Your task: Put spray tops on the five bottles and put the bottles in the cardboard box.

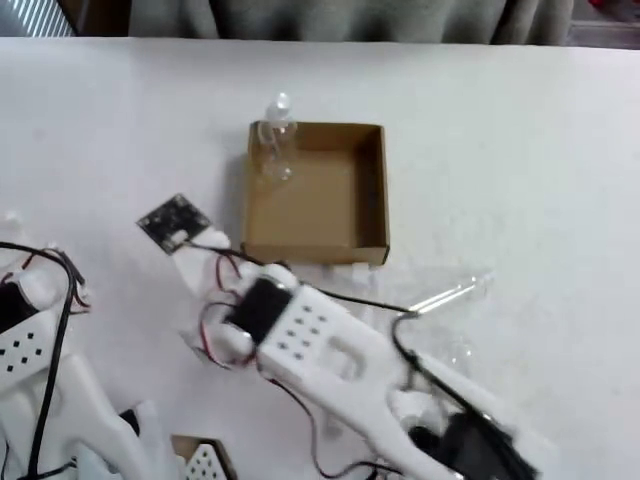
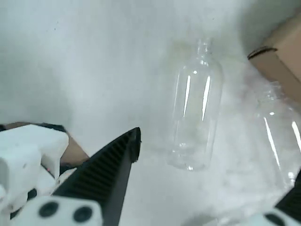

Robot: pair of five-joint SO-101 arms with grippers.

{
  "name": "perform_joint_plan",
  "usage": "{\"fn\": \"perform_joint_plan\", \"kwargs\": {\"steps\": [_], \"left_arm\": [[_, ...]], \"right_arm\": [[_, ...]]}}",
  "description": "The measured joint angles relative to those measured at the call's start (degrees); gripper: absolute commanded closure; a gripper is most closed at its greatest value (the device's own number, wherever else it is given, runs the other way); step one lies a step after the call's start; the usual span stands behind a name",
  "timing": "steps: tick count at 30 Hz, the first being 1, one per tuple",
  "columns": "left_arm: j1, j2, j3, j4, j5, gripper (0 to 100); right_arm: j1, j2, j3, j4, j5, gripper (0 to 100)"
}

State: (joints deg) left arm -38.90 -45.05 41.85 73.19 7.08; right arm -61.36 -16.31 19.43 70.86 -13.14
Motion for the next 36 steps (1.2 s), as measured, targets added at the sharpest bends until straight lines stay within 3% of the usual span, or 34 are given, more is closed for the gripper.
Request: {"fn": "perform_joint_plan", "kwargs": {"steps": [3, 7, 10, 19, 23, 26, 31, 36], "left_arm": [[1.9, 0.0, -1.8, 4.6, 0.1, 98], [9.5, 0.0, -1.9, 10.6, 0.1, 98], [16.0, 0.0, -1.9, 13.4, 0.1, 98], [29.0, 0.0, -1.9, 14.2, 0.1, 98], [33.6, 0.0, -1.8, 14.2, 0.8, 97], [38.1, 0.0, 1.4, 14.2, 5.1, 92], [42.6, 0.0, 6.7, 11.3, 10.7, 75], [45.9, 0.0, 6.9, 9.5, 15.0, 73]], "right_arm": [[0.4, -5.6, 0.0, 5.6, 0.0, 76.2], [5.2, -9.9, 0.0, 7.6, 0.2, 98.5], [10.2, -11.6, 0.0, 9.1, 6.6, 95.1], [26.1, -20.5, 0.0, 17.7, 23.3, 97.9], [35.7, -29.2, 0.0, 19.8, 25.8, 97.9], [45.1, -35.6, 1.1, 19.8, 26.1, 97.9], [56.1, -42.6, 15.2, 17.8, 30.5, 98.0], [59.6, -44.0, 33.3, 8.3, 32.3, 98.1]]}}
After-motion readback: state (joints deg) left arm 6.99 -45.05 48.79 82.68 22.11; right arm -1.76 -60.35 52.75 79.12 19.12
